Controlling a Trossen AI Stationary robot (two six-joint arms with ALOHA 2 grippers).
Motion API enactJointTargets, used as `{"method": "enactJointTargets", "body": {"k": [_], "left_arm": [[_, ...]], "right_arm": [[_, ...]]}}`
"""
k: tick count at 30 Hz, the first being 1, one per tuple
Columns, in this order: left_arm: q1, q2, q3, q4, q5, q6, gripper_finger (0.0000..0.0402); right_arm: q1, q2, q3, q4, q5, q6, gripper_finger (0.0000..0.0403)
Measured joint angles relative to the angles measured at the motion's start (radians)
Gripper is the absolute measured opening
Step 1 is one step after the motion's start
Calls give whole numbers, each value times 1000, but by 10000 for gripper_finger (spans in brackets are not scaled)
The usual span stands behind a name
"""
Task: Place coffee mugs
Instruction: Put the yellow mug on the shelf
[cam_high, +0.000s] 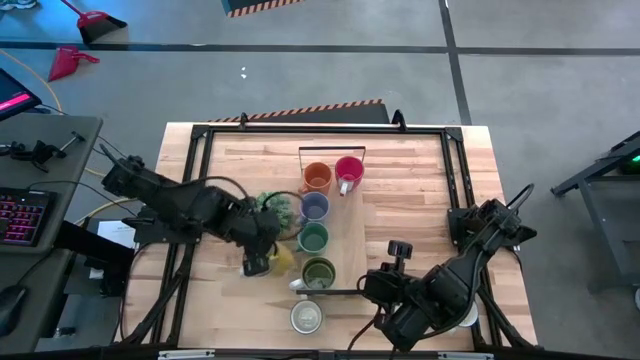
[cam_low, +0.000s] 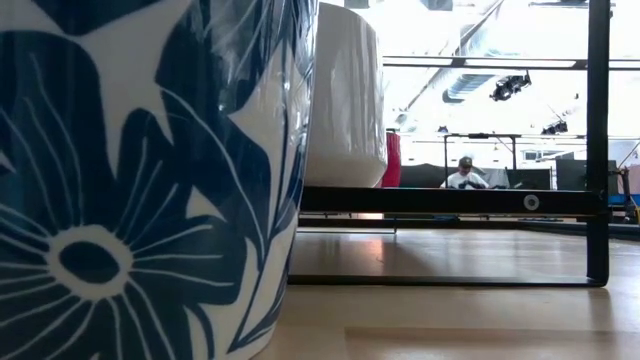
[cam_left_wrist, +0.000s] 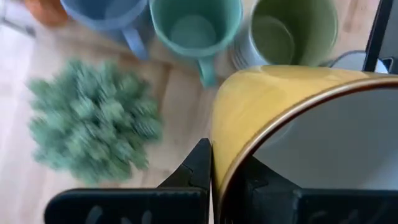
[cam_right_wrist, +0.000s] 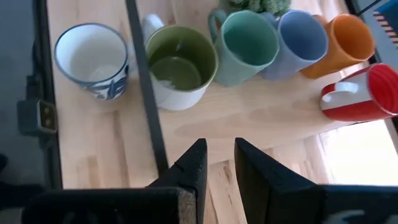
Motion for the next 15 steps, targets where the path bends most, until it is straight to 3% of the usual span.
{"method": "enactJointTargets", "body": {"k": [8,15], "left_arm": [[169,144,227,-25,-12,293,9],[268,323,512,-72,-5,489,9]], "right_arm": [[30,-27,0,0,112,21,60],[85,-70,2,0,171,65,60]]}}
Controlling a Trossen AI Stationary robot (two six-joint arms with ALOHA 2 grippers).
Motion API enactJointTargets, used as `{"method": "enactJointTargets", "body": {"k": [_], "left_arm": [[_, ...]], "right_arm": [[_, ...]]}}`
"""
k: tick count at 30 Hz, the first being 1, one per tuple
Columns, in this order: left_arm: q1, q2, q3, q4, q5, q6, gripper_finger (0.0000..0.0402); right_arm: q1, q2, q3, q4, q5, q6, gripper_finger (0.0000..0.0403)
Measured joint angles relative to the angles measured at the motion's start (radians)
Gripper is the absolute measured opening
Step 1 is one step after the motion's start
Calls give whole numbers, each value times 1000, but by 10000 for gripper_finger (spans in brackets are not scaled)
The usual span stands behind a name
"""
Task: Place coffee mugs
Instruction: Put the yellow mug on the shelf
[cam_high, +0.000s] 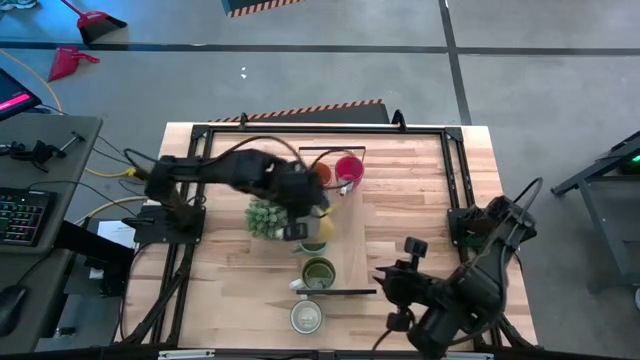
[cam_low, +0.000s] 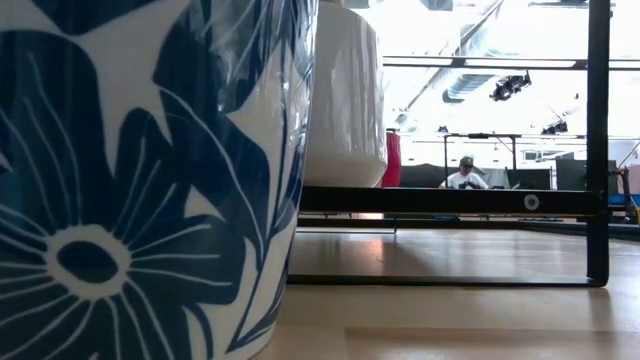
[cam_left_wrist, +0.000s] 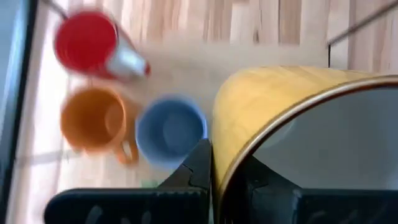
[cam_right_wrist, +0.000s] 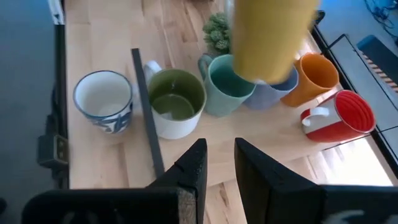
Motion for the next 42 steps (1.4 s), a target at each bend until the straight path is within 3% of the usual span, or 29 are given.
{"method": "enactJointTargets", "body": {"k": [7,21,42], "left_arm": [[42,178,215,1,9,94,9],[48,297,200,102,48,182,9],[2,314,200,228,53,196,9]], "right_arm": [[0,-1,0,0,-22,2,60],[73,0,0,0,46,31,60],[72,1,0,0,25,44,60]]}}
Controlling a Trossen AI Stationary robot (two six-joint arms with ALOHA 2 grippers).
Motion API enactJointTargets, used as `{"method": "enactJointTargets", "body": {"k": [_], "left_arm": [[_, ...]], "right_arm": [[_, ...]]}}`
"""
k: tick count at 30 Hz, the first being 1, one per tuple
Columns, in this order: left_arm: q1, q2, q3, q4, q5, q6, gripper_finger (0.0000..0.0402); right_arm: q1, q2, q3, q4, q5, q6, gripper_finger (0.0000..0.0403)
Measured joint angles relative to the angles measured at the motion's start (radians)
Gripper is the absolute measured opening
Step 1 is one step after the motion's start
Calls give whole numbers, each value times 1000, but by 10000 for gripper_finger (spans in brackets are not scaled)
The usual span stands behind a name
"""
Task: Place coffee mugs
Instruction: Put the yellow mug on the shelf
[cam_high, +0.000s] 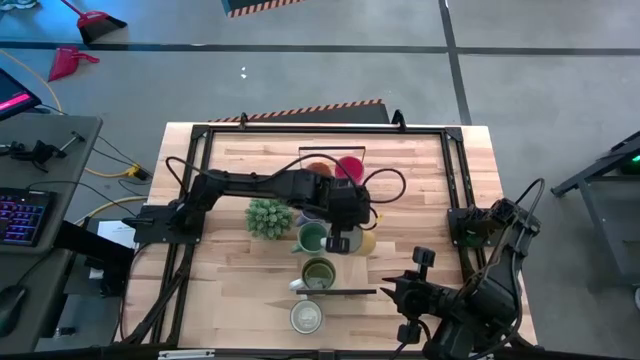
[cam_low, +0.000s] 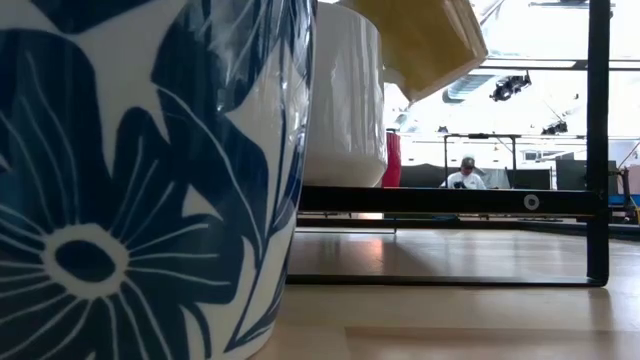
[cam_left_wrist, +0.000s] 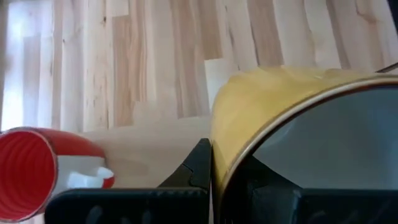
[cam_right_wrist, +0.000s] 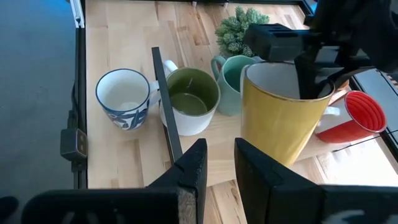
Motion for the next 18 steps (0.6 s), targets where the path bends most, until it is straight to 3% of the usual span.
{"method": "enactJointTargets", "body": {"k": [18], "left_arm": [[-36,71,-6,8,7,14,9]], "right_arm": [[0,0,0,0,-6,-1,60]]}}
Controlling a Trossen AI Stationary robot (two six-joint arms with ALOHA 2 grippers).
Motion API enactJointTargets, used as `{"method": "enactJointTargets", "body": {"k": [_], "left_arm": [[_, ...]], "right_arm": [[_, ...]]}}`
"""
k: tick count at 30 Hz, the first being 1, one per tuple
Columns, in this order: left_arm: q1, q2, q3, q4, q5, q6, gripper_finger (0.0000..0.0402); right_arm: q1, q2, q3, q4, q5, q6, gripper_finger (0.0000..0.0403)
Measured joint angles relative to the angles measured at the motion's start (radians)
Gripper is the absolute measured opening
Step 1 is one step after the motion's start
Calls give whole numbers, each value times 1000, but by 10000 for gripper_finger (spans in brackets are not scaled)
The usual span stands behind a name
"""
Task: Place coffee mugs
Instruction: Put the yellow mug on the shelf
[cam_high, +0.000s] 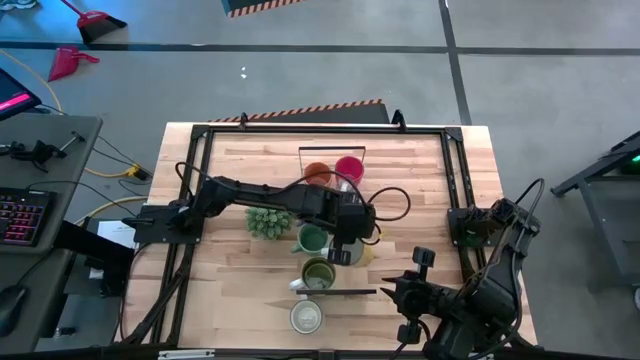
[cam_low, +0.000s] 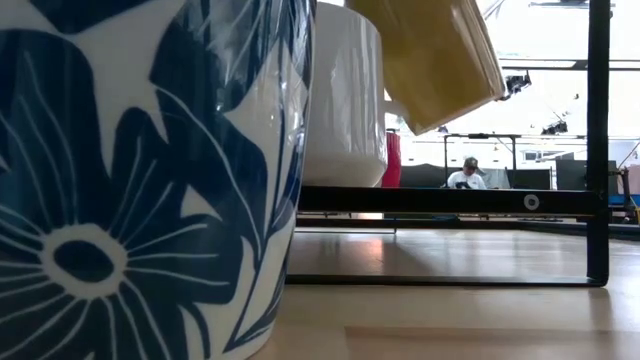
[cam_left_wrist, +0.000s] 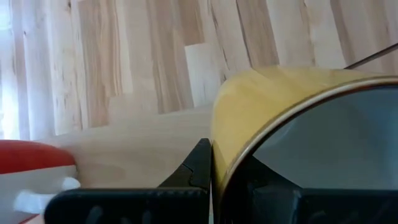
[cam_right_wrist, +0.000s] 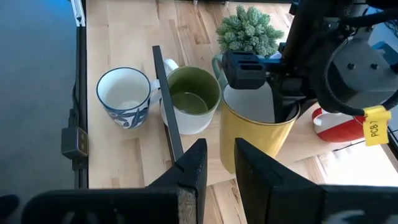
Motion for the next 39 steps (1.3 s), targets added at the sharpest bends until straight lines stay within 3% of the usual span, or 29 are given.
{"method": "enactJointTargets", "body": {"k": [17,39], "left_arm": [[3,0,0,55,-15,17,9],[1,58,0,-18,-7,34,9]], "right_arm": [[0,0,0,0,-11,1,60],[0,0,0,0,-59,3,60]]}}
